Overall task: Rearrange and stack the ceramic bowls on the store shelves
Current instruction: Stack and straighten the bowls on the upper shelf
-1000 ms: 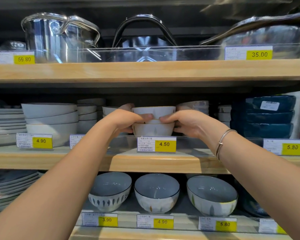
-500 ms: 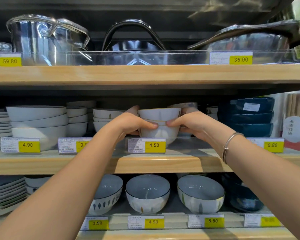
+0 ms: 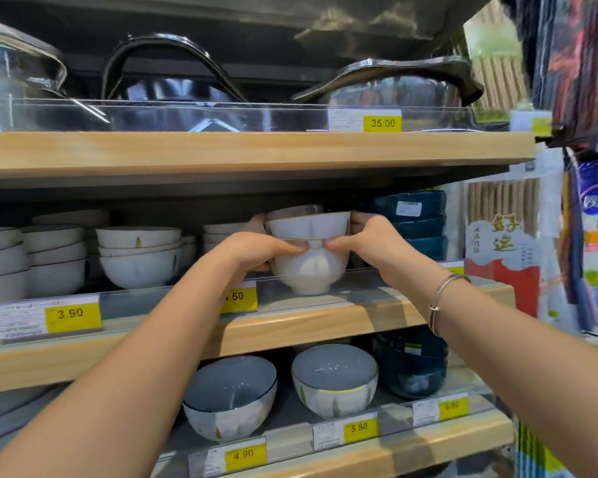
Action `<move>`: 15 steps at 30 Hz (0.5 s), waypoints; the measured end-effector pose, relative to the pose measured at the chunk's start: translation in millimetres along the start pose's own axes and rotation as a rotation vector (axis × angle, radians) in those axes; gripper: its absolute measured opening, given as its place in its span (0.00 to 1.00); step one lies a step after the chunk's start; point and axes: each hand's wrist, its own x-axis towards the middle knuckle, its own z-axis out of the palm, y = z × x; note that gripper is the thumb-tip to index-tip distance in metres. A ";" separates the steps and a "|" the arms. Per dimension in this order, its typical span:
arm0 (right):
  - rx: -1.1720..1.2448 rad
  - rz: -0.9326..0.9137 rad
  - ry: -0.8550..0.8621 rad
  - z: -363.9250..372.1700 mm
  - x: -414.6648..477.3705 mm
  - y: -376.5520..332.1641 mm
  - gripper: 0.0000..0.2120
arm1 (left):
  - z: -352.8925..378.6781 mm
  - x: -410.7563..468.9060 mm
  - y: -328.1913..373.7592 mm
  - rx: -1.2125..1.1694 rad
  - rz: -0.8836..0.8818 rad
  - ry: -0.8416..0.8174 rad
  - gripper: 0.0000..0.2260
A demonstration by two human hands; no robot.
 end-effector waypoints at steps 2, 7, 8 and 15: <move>0.002 -0.036 0.022 -1.8 -1.7 2.7 0.27 | 2.9 1.8 0.2 -0.008 0.009 -0.005 0.22; -0.060 -0.104 0.079 2.3 2.0 8.3 0.38 | 0.9 4.8 -3.5 0.011 0.022 0.031 0.32; -0.083 -0.124 0.081 3.4 2.7 9.0 0.38 | -0.5 6.0 -5.4 0.016 0.011 0.027 0.32; -0.287 -0.211 0.157 -1.1 2.6 15.2 0.37 | 3.7 5.4 -2.2 0.022 -0.010 -0.015 0.20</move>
